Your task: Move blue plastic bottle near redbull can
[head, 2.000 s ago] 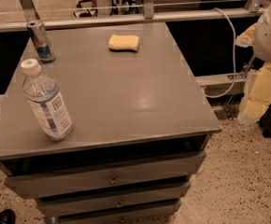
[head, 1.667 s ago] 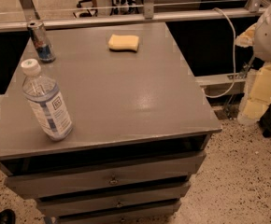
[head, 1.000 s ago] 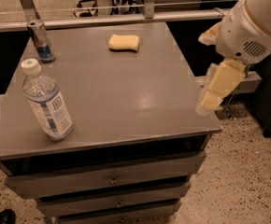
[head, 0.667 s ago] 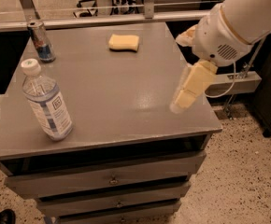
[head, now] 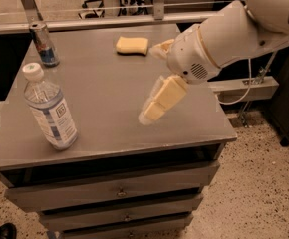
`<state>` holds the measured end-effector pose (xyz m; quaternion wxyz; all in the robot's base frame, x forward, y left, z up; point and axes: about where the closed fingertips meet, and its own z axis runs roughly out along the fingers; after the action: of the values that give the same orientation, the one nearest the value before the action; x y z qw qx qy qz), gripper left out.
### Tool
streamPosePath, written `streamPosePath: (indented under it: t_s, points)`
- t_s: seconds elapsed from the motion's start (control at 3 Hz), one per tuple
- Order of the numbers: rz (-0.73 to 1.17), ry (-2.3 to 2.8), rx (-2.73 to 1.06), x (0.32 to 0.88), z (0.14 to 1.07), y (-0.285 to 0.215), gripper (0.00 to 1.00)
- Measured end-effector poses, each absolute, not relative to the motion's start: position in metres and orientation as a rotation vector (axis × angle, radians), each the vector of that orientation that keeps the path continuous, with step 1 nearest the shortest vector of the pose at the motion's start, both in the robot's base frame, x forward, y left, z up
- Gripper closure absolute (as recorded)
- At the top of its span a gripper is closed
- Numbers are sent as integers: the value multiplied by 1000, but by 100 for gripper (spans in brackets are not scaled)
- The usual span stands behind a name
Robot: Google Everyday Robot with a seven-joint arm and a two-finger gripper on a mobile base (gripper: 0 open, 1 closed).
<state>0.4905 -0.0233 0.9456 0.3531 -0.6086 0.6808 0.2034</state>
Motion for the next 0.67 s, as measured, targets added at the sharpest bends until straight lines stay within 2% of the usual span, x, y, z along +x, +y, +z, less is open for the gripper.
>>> streamPosePath:
  t_s: [0.67]
  points:
    - [772, 1543, -1572, 463, 932, 76, 0]
